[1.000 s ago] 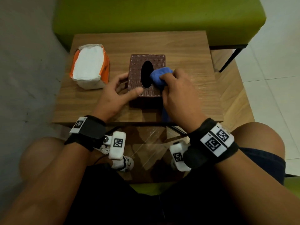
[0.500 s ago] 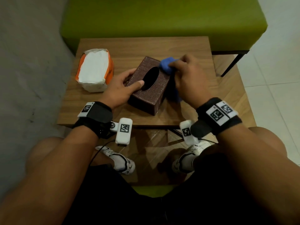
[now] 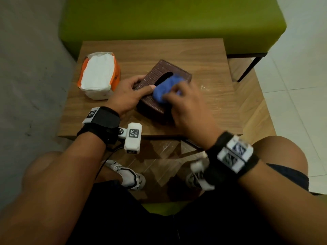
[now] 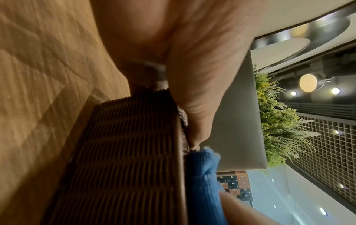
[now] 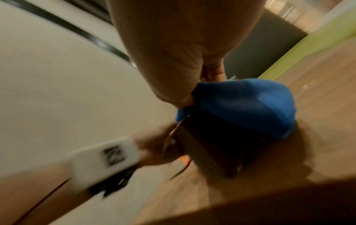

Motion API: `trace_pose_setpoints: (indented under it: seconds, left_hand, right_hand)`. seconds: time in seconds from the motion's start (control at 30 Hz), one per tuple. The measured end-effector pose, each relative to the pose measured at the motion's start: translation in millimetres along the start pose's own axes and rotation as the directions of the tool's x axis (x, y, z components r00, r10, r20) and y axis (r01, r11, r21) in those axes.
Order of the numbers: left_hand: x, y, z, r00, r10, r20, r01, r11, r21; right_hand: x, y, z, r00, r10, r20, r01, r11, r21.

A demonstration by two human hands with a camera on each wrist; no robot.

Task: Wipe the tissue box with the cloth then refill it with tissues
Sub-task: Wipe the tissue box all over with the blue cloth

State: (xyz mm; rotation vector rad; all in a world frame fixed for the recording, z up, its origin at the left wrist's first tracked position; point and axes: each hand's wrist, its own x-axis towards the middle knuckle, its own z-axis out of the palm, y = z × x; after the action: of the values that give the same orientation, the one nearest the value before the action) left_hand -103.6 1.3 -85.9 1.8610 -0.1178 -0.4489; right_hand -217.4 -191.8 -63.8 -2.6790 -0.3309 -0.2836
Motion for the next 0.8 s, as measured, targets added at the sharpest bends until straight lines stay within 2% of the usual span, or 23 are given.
trace_pose_setpoints:
  seconds: [0.07,0.1,0.17,0.2,0.23,0.27,0.3,0.37,0.43,0.57,0.63,0.7,0.8]
  left_hand:
    - [0,1,1,0.999,0.002,0.038,-0.003,0.999,0.038]
    - [0,1,1,0.998,-0.007,0.055,0.005,1.0,0.031]
    - [0,1,0,0.997,-0.027,0.073,0.028,0.999,-0.015]
    - [0,0,0,0.997,-0.03,0.076,0.033,0.999,-0.03]
    - [0,0,0,0.997,-0.029,0.076,0.032,0.999,-0.036]
    - [0,-1,1,0.997,-0.026,0.072,0.029,0.999,-0.04]
    - [0,-1,1,0.998,-0.02,0.067,0.022,0.999,-0.041]
    - [2,-3,1,0.998,-0.004,0.068,0.005,1.0,-0.017]
    - [5,-4,1,0.995,0.004,0.096,-0.006,1.0,0.018]
    - [7,4,7,0.995,-0.004,0.095,0.003,1.0,0.011]
    - [-1,6,12,1.0,0.023,0.015,-0.024,0.999,0.045]
    - [-16,1,14,0.999,-0.005,-0.044,0.006,1.0,0.017]
    - [-37,-18,15,0.998,-0.053,0.034,0.053,0.999,0.013]
  right_hand:
    - [-16,-6,-6,0.991,-0.098,0.096,0.093,0.995,0.047]
    - [-12,4,-7,0.993,-0.088,0.081,0.085,0.996,0.041]
    - [12,37,-6,0.997,0.058,-0.041,-0.057,0.998,0.02]
    - [25,52,-9,0.984,0.149,-0.1,-0.148,0.989,0.016]
    - [31,56,-11,0.969,0.215,-0.118,-0.215,0.976,0.015]
    - [31,49,-9,0.968,0.224,-0.115,-0.225,0.974,0.001]
    - [27,35,-7,0.98,0.173,-0.095,-0.176,0.984,-0.029]
    - [5,4,-5,1.0,0.002,0.031,-0.001,0.999,-0.036]
    - [-3,1,-9,0.99,-0.069,0.119,0.072,0.997,-0.027]
    - [30,38,-13,0.99,0.135,-0.042,-0.136,0.991,-0.004]
    - [36,40,-11,0.986,0.162,-0.049,-0.163,0.986,-0.023]
    - [34,35,-7,0.986,0.159,-0.056,-0.161,0.986,-0.035]
    - [33,33,2,0.972,0.206,-0.116,-0.21,0.977,-0.022]
